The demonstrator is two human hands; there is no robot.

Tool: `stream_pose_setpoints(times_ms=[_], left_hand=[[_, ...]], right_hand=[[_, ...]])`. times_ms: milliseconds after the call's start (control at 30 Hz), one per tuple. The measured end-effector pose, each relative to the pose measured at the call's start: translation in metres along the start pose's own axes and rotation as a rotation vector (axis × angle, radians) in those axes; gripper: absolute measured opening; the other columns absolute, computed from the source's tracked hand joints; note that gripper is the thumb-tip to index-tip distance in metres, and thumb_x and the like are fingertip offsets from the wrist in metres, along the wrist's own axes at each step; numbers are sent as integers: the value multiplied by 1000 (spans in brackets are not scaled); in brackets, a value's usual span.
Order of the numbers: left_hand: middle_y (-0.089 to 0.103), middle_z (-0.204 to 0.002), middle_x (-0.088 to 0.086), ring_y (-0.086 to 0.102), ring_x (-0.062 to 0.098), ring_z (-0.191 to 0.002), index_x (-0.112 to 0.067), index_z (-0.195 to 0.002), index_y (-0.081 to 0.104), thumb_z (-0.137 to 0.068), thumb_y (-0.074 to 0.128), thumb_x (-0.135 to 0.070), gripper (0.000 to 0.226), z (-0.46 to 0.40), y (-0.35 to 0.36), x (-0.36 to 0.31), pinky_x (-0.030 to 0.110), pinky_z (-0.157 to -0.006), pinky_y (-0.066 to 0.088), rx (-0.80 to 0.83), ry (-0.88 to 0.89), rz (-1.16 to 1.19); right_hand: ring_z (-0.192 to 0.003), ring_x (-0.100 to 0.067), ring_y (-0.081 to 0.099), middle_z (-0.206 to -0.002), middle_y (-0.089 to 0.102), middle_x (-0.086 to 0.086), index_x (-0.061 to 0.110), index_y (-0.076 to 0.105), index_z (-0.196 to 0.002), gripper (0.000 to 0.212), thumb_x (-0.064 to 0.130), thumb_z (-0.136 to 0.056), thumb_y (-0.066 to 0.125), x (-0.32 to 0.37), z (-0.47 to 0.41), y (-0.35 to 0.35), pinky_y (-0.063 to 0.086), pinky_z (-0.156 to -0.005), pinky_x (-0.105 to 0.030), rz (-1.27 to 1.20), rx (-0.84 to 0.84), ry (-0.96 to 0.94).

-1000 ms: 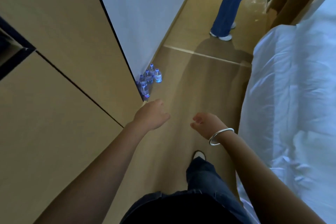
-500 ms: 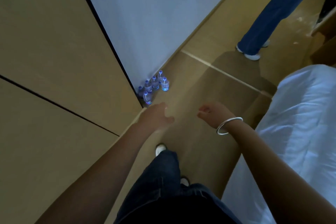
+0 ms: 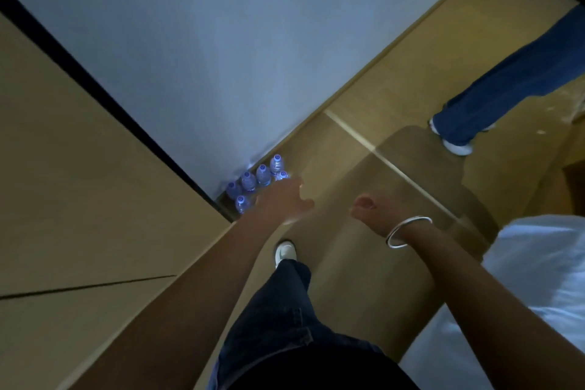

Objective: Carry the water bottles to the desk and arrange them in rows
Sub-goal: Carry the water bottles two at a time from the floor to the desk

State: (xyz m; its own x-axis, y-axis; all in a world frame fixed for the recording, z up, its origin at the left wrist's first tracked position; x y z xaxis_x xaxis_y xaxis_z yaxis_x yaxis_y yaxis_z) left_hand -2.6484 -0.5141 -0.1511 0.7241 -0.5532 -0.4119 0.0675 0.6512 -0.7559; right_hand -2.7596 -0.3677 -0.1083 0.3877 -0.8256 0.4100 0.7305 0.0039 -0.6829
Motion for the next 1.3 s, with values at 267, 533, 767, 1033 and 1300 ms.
stream_pose_setpoints(times_ms=[267,533,767,1033,1300], left_hand=[[55,-128,8,53,22,-115,-16,-131,46,-87,56,-37,50,-66,-35,14,30,-94,41,96,-167,197],[52,-131,5,50,22,-119,-16,-131,46,-86,57,-34,50,-113,-37,24,28,-92,38,15,-369,346],[53,-129,7,52,24,-114,-17,-129,47,-79,61,-36,55,-172,14,35,31,-90,41,-1,-652,597],[60,-118,1,56,22,-104,-19,-124,51,-78,63,-35,50,-251,120,88,28,-81,43,-61,-818,771],[54,-129,2,53,25,-114,-21,-135,40,-78,67,-38,65,-342,246,148,34,-87,44,-27,-830,740]], right_hand=[[-95,-35,59,-91,64,-19,-2,63,-95,26,22,-84,60,40,-95,-27,40,-76,-34,66,96,-72],[-100,-19,60,-108,65,-3,14,62,-104,25,30,-86,57,69,-187,-44,44,-82,-27,250,332,-241],[-105,-18,58,-116,63,-4,13,60,-114,31,28,-87,57,57,-288,-33,42,-83,-24,427,552,-310],[-109,-22,54,-120,58,-8,12,44,-131,46,25,-88,54,24,-410,52,38,-82,-26,438,542,-270],[-107,-28,56,-124,56,-12,14,41,-132,56,30,-82,61,-32,-534,166,44,-91,-38,342,460,-96]])
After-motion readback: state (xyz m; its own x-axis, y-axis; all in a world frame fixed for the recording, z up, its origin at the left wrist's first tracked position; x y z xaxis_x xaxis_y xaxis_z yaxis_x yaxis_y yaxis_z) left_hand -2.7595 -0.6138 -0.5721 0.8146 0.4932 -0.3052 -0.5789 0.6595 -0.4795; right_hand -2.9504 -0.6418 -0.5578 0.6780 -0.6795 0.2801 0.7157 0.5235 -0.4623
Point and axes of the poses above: each hand's wrist, its own z-axis away from the middle knuckle, its own y-axis out of the palm, x = y × z, the point moved 4 cm from there along -z, towards the middle knuckle
